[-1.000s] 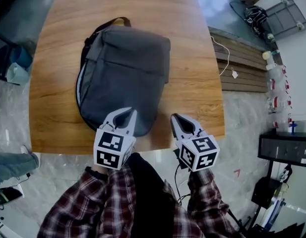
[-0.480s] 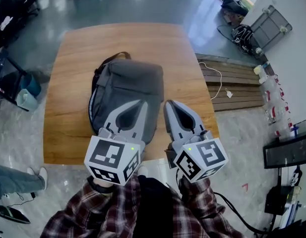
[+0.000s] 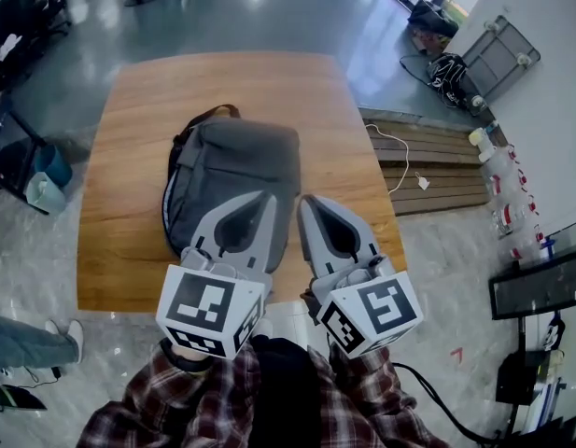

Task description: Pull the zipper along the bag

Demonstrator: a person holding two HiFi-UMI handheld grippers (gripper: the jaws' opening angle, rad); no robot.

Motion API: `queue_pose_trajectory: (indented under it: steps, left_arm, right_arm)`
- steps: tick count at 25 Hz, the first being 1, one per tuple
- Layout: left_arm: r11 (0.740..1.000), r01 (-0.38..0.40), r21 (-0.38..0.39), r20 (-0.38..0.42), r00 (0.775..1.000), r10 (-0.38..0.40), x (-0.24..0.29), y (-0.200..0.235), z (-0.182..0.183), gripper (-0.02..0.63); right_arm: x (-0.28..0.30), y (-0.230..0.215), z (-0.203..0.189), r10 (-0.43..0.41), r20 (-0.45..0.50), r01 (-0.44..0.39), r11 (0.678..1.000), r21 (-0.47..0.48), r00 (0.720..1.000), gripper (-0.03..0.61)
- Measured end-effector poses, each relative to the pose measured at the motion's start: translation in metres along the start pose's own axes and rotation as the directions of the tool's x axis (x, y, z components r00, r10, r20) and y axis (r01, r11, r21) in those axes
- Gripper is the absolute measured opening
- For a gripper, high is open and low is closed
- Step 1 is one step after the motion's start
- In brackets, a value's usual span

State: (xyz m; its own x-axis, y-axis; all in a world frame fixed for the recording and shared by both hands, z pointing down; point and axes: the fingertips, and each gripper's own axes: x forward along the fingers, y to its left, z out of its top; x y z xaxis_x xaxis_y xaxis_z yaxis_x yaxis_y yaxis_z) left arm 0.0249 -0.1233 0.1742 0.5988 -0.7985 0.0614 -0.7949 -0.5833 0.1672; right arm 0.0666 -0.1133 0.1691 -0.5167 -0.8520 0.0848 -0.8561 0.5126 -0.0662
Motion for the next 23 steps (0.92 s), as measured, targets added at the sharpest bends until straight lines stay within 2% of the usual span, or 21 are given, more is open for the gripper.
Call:
queue_pose_trajectory:
  steps: [23]
  left_arm:
    - [1.000,-0.001,0.013,-0.024,1.000,0.001,0.0021,0.0002,-0.0015,0.009]
  right_arm:
    - [0.0035,0.0098,0.0027,0.037,-0.007,-0.037,0.999,-0.011,0.999,0.011]
